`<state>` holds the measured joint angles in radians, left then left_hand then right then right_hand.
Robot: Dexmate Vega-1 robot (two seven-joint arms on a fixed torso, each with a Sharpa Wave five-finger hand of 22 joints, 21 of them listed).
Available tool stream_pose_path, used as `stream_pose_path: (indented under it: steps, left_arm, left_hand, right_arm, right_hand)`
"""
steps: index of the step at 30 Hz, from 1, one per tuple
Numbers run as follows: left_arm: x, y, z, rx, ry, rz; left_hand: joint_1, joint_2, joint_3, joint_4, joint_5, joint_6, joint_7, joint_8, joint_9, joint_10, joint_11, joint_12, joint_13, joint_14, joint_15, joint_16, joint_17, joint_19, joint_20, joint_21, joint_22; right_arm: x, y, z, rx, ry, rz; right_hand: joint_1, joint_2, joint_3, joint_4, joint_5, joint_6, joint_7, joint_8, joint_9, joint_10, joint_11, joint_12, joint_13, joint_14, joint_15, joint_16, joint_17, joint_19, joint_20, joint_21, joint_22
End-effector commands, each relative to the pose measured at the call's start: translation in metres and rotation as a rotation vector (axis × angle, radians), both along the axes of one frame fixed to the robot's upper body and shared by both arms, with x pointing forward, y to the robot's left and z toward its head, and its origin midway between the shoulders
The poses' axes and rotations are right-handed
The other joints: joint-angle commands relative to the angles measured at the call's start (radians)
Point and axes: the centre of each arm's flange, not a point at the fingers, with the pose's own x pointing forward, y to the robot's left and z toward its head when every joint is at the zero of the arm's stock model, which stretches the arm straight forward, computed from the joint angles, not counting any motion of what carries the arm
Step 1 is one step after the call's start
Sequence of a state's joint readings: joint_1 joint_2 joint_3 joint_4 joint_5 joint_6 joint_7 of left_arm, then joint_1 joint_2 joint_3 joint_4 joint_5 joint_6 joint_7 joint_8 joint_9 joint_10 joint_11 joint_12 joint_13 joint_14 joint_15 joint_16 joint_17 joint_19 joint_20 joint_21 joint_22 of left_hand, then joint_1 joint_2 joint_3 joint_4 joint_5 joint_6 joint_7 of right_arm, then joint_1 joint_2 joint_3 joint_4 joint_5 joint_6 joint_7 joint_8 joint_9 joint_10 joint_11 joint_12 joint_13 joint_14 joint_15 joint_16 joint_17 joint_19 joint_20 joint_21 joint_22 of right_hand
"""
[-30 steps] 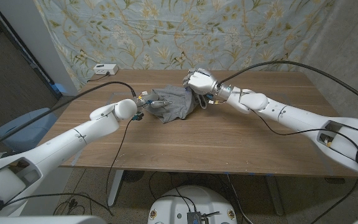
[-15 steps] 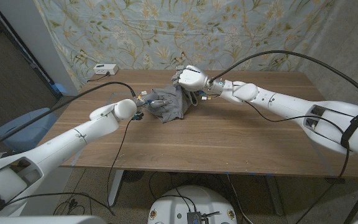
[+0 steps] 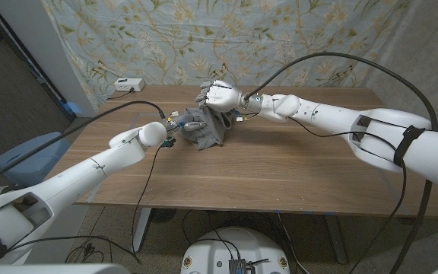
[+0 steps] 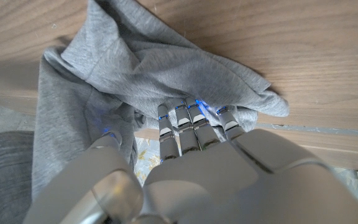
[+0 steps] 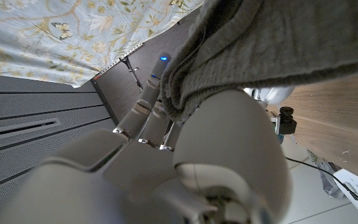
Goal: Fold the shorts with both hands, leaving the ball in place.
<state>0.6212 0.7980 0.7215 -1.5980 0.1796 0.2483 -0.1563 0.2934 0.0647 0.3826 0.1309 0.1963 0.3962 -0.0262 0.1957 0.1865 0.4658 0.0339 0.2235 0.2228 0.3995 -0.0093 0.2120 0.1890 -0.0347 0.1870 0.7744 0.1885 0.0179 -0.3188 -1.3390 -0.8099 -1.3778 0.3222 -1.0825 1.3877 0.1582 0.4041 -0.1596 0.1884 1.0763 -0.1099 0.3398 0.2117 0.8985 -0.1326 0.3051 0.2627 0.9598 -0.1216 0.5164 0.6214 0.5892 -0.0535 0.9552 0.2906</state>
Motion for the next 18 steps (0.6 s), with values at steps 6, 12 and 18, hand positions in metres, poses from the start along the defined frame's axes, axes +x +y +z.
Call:
stream_pose_path:
  steps: [6, 12, 18]
  left_arm:
    - [0.005, 0.002, -0.004, -0.019, 0.01, -0.007]
    - [0.003, 0.002, -0.002, -0.021, 0.005, -0.011]
    - [-0.014, 0.007, 0.013, -0.038, -0.063, 0.002]
  left_hand:
    - [-0.012, -0.002, -0.004, 0.001, 0.005, 0.004, 0.006, 0.0, 0.0, 0.001, 0.006, -0.004, 0.002, 0.002, 0.006, -0.003, 0.004, 0.0, 0.008, -0.004, 0.002]
    - [-0.016, -0.002, -0.005, 0.001, 0.006, 0.005, 0.007, 0.0, 0.0, 0.002, 0.007, -0.003, 0.001, 0.001, 0.007, -0.003, 0.004, 0.0, 0.008, -0.005, 0.002]
    - [-0.015, -0.001, -0.005, -0.003, 0.008, 0.014, 0.005, 0.003, 0.0, 0.007, 0.001, -0.001, 0.0, 0.004, 0.005, -0.002, 0.003, 0.002, 0.008, -0.007, 0.002]
  right_arm:
    - [0.001, 0.037, -0.01, -0.023, 0.054, 0.032]
    - [0.004, 0.04, -0.017, -0.009, 0.077, 0.024]
    - [0.007, 0.039, -0.021, -0.016, 0.076, 0.012]
  right_hand:
    - [0.018, -0.002, -0.01, 0.001, 0.003, 0.004, -0.007, -0.011, 0.004, 0.002, -0.008, -0.005, 0.003, 0.02, -0.116, -0.006, 0.005, -0.011, -0.156, 0.023, 0.005]
    - [0.024, -0.002, -0.014, 0.002, 0.003, -0.001, -0.005, -0.017, 0.005, -0.001, -0.003, -0.012, 0.002, 0.021, -0.116, -0.009, 0.008, -0.016, -0.156, 0.039, 0.007]
    - [0.027, -0.002, -0.017, 0.003, 0.003, 0.0, -0.005, -0.019, 0.005, 0.001, -0.001, -0.015, 0.002, 0.021, -0.116, -0.012, 0.009, -0.02, -0.155, 0.049, 0.007]
